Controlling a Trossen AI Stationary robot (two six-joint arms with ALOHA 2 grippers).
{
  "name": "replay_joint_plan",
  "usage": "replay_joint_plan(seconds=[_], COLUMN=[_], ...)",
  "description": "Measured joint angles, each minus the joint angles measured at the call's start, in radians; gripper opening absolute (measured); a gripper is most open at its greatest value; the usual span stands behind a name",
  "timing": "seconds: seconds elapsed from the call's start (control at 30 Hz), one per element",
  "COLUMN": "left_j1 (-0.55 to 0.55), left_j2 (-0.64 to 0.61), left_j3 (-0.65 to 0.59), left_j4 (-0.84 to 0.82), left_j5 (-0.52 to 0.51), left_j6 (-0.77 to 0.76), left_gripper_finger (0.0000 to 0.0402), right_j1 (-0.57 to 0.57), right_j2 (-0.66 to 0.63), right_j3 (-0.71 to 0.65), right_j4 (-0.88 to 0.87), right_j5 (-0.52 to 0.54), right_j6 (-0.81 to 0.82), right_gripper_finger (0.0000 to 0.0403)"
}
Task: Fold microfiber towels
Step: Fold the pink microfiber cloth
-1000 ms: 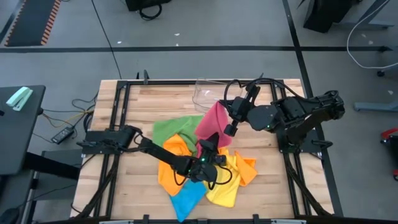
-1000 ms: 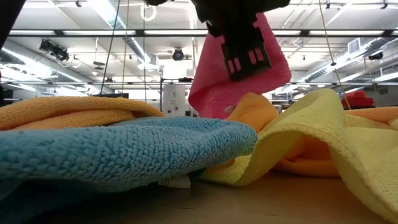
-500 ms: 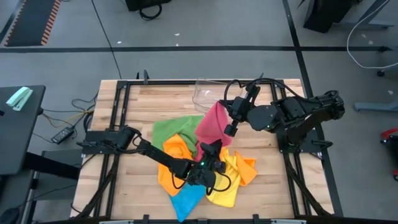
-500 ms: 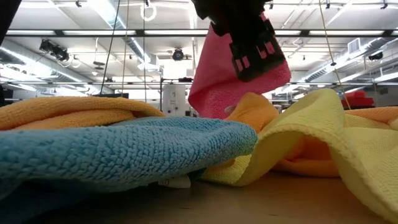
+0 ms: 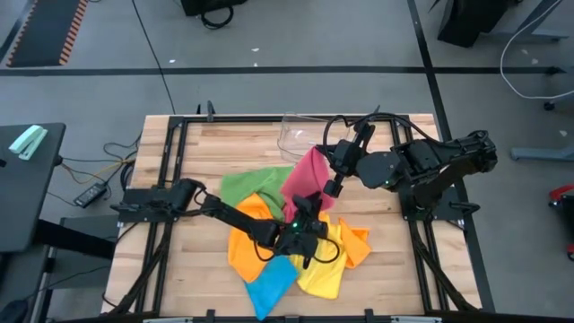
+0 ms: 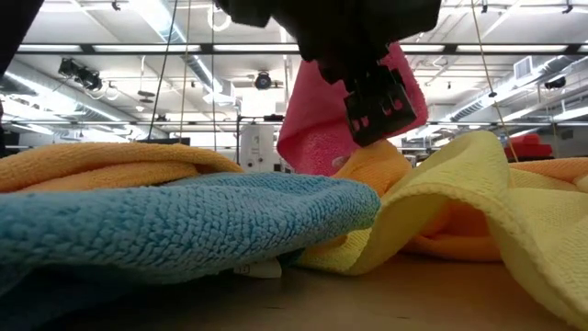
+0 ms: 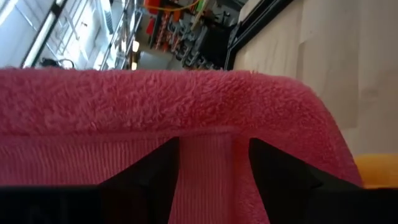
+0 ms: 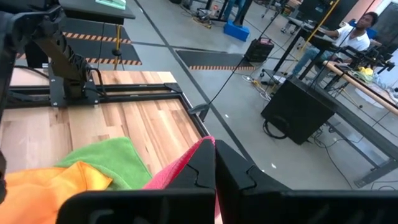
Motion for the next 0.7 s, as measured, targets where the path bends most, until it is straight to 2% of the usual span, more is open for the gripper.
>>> replay_joint_plan(seconds=[0.2, 0.5, 0.7], left_j1=[0.004, 0.014, 0.015], left_j2=[0.0, 0.0, 0.0], left_j3=[0.0, 0.0, 0.0], left_j4=[-0.013, -0.013, -0.014], left_j5=[-0.04, -0.046, -0.047], left_j6=[-0.034, -0.035, -0.035], left_gripper_finger=[0.0187, 0.0169, 0.0129], right_j1=[0.0, 0.0, 0.0], right_j2=[0.0, 0.0, 0.0], right_j3=[0.0, 0.0, 0.0], right_j4=[0.0, 0.0, 0.0], right_j5=[-0.004, -0.004, -0.004], right_j6=[0.0, 0.0, 0.0], right_gripper_finger=[0.0001, 0.0009, 0.0011])
